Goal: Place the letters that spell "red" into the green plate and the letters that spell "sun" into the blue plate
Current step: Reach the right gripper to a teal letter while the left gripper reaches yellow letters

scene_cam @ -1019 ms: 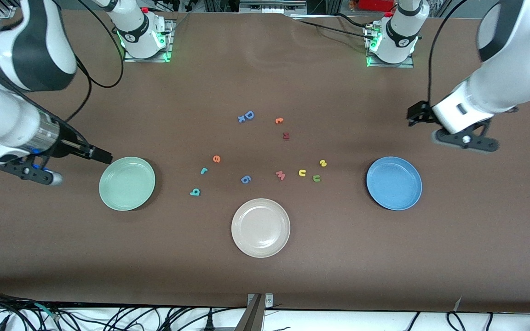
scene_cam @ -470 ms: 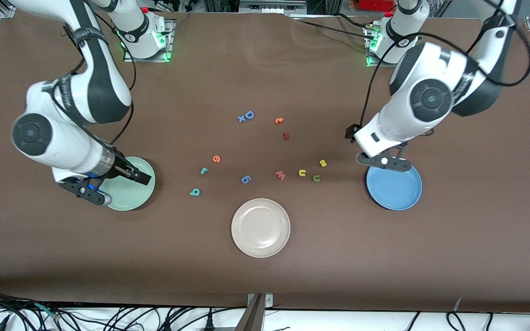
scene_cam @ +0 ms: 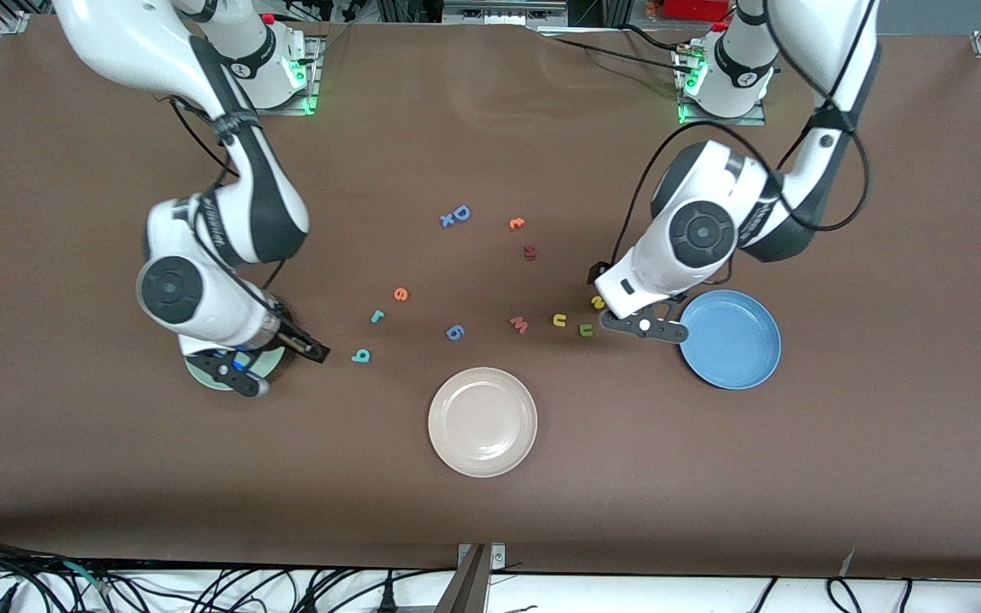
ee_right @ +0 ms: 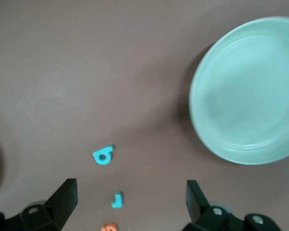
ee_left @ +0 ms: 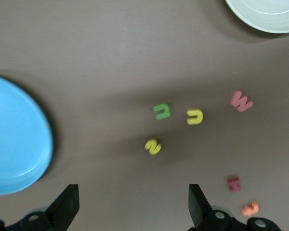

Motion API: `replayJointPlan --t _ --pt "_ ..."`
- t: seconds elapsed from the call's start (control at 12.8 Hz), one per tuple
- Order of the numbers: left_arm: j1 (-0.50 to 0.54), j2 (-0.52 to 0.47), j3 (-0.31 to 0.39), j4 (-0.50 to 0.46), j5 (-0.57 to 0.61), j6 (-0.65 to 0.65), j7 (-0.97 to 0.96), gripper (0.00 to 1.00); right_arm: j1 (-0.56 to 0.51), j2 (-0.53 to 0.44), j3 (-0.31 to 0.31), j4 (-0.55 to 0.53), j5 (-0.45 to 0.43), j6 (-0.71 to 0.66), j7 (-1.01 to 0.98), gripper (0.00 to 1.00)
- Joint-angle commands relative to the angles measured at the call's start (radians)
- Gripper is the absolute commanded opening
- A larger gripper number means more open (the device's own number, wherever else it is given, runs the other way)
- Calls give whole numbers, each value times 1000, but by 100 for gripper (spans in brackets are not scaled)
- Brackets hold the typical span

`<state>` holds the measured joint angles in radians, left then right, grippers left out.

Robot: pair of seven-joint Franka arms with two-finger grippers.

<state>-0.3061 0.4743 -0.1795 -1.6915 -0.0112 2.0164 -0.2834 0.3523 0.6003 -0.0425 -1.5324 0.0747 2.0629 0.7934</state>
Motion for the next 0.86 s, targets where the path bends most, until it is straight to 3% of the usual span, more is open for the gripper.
replayJointPlan --t 0.0,0.31,0.78 --pt "-14 23 6 -72 13 132 -22 100 33 64 -8 14 -6 83 84 100" --pt "-31 33 6 -210 13 329 -60 100 74 121 -10 12 -46 166 190 100" --pt "-53 92 8 -246 16 433 -68 100 96 179 -14 -14 -52 287 211 100"
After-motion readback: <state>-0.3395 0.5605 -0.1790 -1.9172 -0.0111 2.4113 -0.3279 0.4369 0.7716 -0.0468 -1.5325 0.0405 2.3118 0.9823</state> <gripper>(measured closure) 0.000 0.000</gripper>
